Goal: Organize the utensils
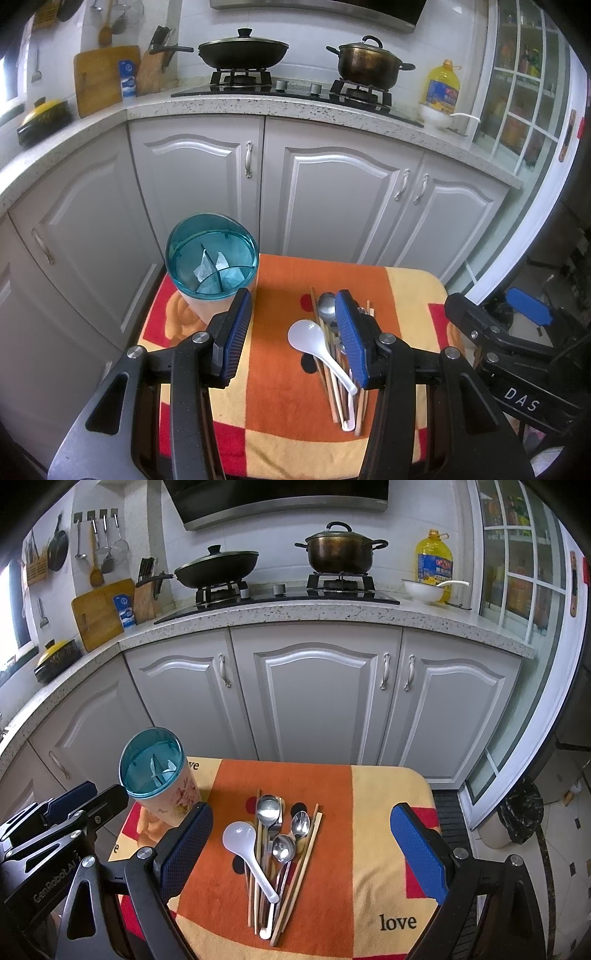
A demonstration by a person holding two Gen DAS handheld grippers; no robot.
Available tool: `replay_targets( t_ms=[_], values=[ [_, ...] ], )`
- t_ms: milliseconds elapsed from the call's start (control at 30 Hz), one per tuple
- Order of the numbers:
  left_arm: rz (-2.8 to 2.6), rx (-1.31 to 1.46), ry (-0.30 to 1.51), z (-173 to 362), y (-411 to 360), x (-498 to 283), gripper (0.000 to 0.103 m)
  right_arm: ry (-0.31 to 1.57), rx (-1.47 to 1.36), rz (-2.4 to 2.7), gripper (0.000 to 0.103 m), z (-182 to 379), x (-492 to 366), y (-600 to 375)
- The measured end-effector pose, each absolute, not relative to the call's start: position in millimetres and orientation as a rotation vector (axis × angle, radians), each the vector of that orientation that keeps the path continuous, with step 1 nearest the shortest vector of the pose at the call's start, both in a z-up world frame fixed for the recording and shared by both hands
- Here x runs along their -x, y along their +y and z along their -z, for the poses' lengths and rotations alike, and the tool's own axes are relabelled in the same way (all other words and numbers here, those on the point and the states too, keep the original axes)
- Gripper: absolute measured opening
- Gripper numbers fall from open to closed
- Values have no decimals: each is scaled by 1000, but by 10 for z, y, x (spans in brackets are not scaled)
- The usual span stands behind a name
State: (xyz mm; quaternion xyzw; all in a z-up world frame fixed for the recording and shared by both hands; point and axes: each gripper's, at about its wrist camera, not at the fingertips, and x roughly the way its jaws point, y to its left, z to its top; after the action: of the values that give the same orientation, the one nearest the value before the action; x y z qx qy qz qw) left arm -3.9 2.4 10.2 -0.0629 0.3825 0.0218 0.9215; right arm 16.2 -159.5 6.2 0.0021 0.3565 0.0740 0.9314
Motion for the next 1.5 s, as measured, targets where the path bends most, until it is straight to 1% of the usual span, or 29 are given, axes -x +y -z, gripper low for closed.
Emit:
replay_targets(
  t_ms=[867, 1500],
  values=[
    [-30, 156, 823, 61, 55, -7, 46, 762, -13, -151, 96, 54, -209, -1660],
    [-37, 161, 872, 309, 84, -132, 46, 838, -10, -186, 97, 342, -349, -1615]
  ],
)
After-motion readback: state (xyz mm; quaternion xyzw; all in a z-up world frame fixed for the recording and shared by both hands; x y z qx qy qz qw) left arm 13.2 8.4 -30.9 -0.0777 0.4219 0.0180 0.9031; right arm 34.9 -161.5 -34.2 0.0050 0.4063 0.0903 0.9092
